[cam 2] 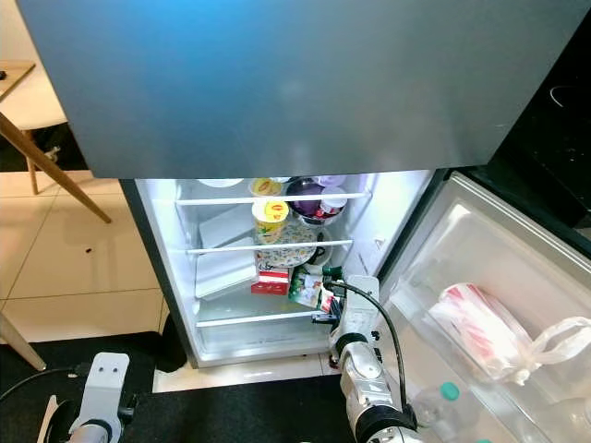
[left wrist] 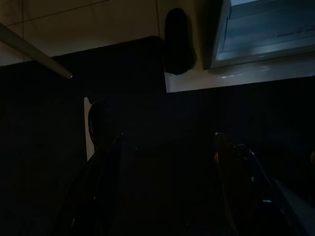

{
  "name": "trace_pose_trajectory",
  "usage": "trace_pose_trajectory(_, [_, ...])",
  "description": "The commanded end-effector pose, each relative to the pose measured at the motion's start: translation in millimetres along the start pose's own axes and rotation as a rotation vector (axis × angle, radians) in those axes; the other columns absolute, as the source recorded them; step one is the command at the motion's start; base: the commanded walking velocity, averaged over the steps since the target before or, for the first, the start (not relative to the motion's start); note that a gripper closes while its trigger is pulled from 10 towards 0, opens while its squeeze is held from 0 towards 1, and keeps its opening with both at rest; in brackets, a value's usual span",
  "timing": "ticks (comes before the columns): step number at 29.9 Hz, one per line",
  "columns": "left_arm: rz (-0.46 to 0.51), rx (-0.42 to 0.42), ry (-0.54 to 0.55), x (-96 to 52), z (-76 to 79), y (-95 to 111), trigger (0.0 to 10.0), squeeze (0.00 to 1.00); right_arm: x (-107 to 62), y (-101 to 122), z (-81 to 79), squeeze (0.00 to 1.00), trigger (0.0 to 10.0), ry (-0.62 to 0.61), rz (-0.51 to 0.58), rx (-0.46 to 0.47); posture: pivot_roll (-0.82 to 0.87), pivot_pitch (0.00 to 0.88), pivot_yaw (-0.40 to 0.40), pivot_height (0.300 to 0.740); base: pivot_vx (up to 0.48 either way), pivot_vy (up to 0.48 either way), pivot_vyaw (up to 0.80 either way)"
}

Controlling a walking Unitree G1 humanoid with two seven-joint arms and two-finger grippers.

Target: Restocking fridge

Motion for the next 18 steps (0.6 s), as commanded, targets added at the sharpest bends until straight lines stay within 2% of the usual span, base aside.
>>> trace_pose_trajectory(1, [-0.01, 0.006, -0.014, -1.0, 7.6, -3.8, 10.0, 0.0, -0.4, -0.2, 4.1, 0.0, 10.0, -0.012, 0.0, -0.011, 0.02, 0.016, -0.049, 0.74, 0.0, 0.0, 0.0])
trace_pose_trajectory(4, [-0.011, 0.008, -0.012, -0.8, 7.3, -4.6, 10.0, 0.0, -0.4, -1.8, 4.3, 0.0, 10.0, -0.014, -0.007, -0.019, 0.02, 0.017, -0.048, 0.74, 0.0, 0.0, 0.0])
trace_pose_trajectory(11, [-0.012, 0.014, -0.016, -1.3, 8.8, -6.1, 10.0, 0.0, -0.8, -3.0, 1.7, 0.0, 10.0, -0.008, -0.005, -0.044, 0.02, 0.022, -0.05, 0.7, 0.0, 0.0, 0.0])
trace_pose_trajectory(18, [-0.015, 0.015, -0.017, -1.7, 9.0, -7.3, 10.0, 0.0, -1.1, -4.6, 1.1, 0.0, 10.0, -0.005, -0.009, -0.056, 0.03, 0.025, -0.05, 0.68, 0.0, 0.0, 0.0])
Point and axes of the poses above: a point about 5 cm out from each wrist's last joint towards the gripper, its own x axis pointing out of the wrist towards the gripper, its own y axis along the axis of the wrist's last joint, z = x × y, the point moved 5 cm from there along x, pointing out of the wrist towards the gripper, and after that the axes turned 7 degrees about x, right-handed, at the moved point
